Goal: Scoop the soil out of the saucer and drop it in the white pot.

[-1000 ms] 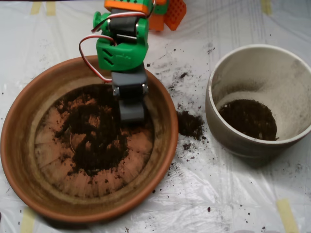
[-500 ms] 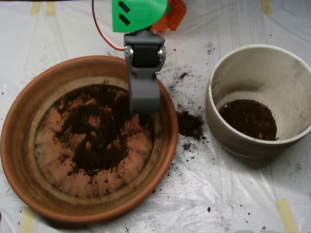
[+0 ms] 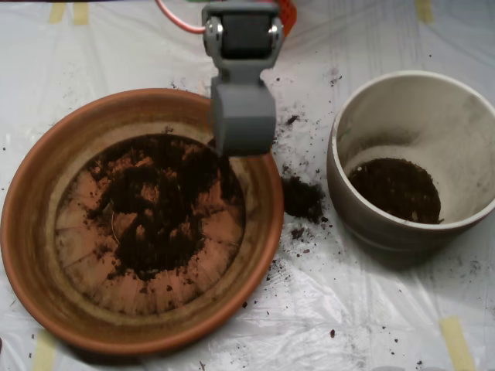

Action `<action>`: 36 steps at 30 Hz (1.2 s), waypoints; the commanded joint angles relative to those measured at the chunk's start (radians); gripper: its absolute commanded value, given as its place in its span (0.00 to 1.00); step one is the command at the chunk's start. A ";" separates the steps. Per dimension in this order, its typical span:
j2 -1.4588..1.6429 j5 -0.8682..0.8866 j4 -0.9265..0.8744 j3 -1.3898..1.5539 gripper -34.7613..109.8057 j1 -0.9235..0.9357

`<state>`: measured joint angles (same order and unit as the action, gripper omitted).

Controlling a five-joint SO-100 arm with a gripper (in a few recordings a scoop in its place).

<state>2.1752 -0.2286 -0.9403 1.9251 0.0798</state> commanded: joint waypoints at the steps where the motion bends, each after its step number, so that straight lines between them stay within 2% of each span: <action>1: 0.006 -0.009 -0.061 -0.219 0.24 -0.049; 16: -0.368 -0.025 -0.293 -0.672 0.24 -0.509; 20: -0.451 -0.023 -0.359 -0.742 0.24 -0.568; 22: -0.463 0.003 -0.377 -0.756 0.30 -0.561; 24: -0.466 0.005 -0.393 -0.755 0.42 -0.552; 28: -0.463 0.014 -0.405 -0.733 0.52 -0.540; 36: -0.413 0.017 -0.397 -0.684 0.53 -0.526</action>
<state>1.6705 -0.2117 -1.3392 1.2625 -0.4525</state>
